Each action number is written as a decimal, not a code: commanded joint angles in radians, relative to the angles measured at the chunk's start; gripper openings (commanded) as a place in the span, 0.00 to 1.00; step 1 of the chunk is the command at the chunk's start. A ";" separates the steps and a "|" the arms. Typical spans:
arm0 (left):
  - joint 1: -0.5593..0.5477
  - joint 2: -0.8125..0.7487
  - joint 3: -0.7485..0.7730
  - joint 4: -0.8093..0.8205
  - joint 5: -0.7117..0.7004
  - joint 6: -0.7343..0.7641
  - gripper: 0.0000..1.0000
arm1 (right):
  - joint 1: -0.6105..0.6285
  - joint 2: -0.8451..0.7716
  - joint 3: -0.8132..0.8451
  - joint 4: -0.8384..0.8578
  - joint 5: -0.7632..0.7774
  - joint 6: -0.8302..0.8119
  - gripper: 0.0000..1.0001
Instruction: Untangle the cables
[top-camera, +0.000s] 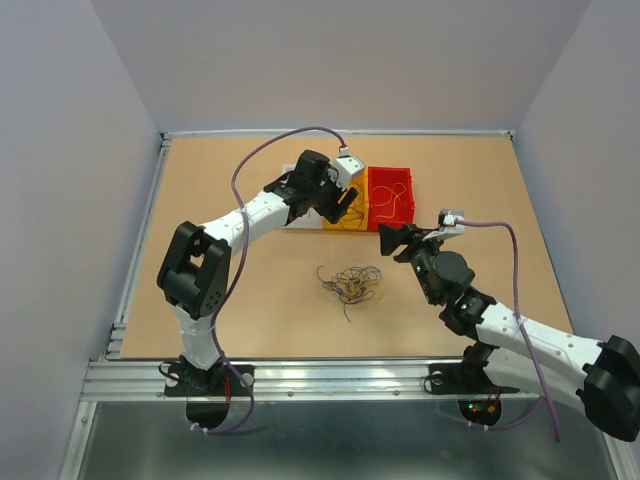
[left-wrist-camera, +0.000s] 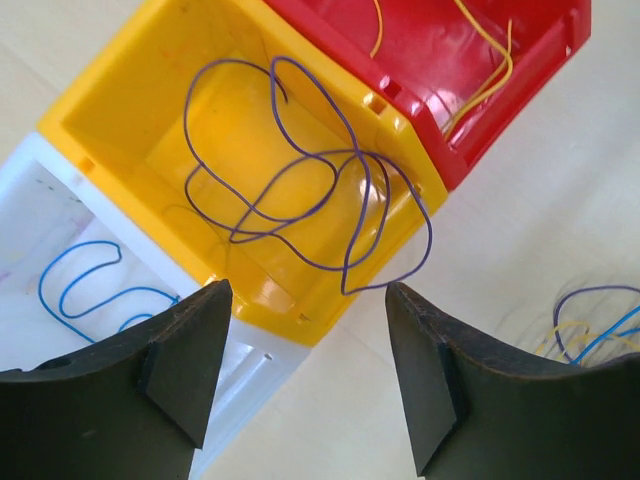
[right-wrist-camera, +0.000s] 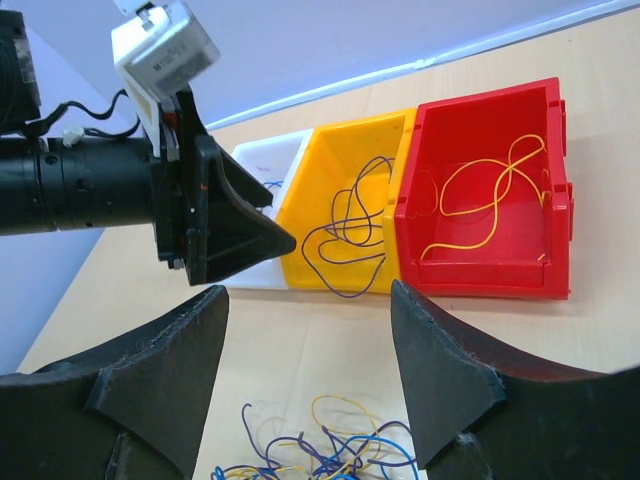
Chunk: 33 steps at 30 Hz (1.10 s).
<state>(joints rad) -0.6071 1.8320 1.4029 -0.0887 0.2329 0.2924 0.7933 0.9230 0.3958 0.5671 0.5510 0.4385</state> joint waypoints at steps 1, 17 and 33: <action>-0.005 0.007 0.005 -0.005 0.022 0.037 0.67 | 0.003 -0.013 0.035 0.020 0.035 0.005 0.71; -0.003 0.124 0.077 0.067 0.051 0.037 0.00 | 0.004 -0.032 0.032 0.013 0.036 0.003 0.71; -0.010 0.342 0.263 0.090 -0.208 0.079 0.00 | 0.003 -0.004 0.040 0.013 0.033 0.003 0.71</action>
<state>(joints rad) -0.6079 2.1368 1.6417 0.0109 0.0742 0.3565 0.7933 0.9173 0.3962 0.5591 0.5545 0.4385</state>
